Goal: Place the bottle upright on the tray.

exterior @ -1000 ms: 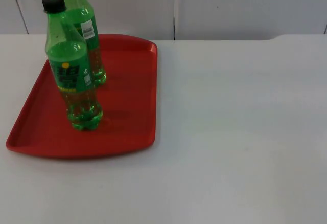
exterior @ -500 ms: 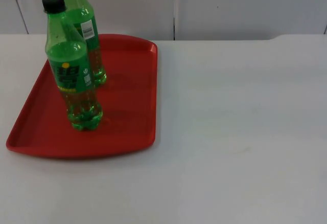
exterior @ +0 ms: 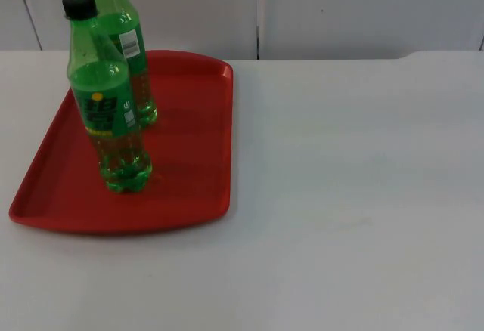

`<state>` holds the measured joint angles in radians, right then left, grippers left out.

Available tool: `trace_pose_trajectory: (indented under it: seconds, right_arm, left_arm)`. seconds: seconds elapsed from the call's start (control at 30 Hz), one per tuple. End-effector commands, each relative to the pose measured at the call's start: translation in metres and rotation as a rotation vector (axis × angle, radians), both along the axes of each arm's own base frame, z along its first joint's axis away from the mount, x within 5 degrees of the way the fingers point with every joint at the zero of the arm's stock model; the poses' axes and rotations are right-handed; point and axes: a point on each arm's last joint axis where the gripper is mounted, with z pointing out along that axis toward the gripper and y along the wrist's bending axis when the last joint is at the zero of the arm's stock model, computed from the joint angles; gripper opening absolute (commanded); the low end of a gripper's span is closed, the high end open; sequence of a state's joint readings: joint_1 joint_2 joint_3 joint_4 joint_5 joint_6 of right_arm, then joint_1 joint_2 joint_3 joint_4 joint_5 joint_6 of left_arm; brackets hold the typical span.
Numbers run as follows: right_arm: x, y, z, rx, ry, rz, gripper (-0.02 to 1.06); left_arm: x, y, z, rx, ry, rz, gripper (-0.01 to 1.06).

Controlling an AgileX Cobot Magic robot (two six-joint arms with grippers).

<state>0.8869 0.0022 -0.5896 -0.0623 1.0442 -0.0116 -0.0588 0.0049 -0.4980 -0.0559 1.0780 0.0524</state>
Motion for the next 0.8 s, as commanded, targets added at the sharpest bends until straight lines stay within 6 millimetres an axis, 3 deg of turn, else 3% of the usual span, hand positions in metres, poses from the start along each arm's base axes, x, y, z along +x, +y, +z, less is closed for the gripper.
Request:
trace_pose_trajectory:
  seconds: [0.0,0.13,0.77]
  right_arm:
    - [0.003,0.004,-0.010,-0.026,0.029,0.006,1.05]
    - [0.005,0.007,-0.024,-0.075,0.081,0.007,1.05]
    - [0.005,0.007,-0.024,-0.075,0.081,0.007,1.05]
  left_arm:
    - [0.000,0.000,-0.001,-0.008,-0.003,0.002,1.05]
    - [0.000,0.000,-0.001,-0.008,-0.003,0.002,1.05]
    - [0.000,0.000,-0.001,-0.008,-0.003,0.002,1.05]
